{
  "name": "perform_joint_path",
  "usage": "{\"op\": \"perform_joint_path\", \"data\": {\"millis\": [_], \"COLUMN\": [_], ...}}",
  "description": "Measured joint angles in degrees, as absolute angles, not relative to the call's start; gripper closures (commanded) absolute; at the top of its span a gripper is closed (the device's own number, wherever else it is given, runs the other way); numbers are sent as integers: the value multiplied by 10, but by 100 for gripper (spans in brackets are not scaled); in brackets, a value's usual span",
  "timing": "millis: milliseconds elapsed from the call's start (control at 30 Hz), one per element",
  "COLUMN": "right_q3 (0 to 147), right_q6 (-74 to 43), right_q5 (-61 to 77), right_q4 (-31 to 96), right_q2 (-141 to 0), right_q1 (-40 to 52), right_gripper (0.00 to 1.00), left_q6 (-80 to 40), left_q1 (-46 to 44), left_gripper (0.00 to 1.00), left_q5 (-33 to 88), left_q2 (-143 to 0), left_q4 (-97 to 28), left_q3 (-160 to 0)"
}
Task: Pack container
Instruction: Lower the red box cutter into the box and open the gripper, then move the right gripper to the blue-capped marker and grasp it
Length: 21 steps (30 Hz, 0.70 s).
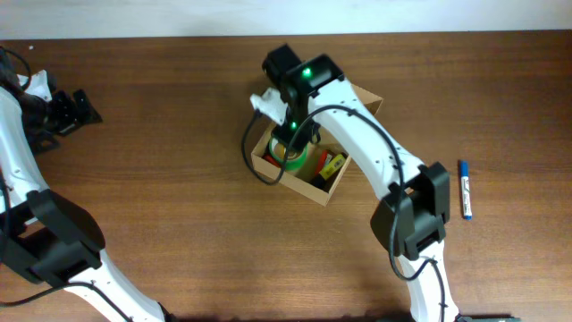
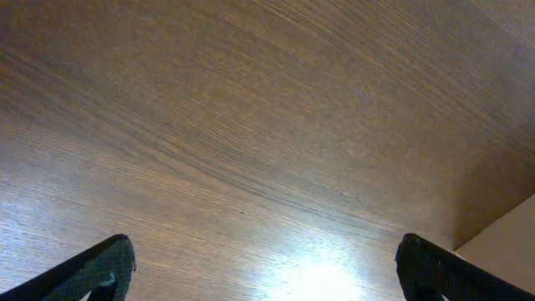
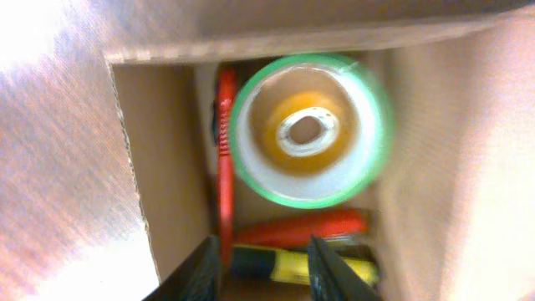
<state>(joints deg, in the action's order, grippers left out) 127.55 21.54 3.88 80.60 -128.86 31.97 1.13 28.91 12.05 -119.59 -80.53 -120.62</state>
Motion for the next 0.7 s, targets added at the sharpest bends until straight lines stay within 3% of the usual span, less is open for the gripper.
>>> {"op": "perform_joint_path", "data": {"millis": [267, 367, 567, 700], "right_q3": [1265, 1196, 993, 846], "right_q6": [176, 169, 167, 177], "right_q5": [-47, -88, -138, -105], "right_q4": [830, 809, 738, 636], "right_q2": [-1141, -1025, -811, -780], "right_q1": [311, 280, 86, -64], "right_gripper": [65, 59, 41, 35], "left_q6": [11, 11, 11, 11], "left_q1": [289, 289, 289, 289], "left_gripper": [0, 0, 0, 0], "left_q5": [120, 120, 121, 121], "left_q2": [-1196, -1196, -1196, -1196], "left_q4": [-805, -805, -805, -805], "left_q3": [-1206, -1206, -1206, -1206]}}
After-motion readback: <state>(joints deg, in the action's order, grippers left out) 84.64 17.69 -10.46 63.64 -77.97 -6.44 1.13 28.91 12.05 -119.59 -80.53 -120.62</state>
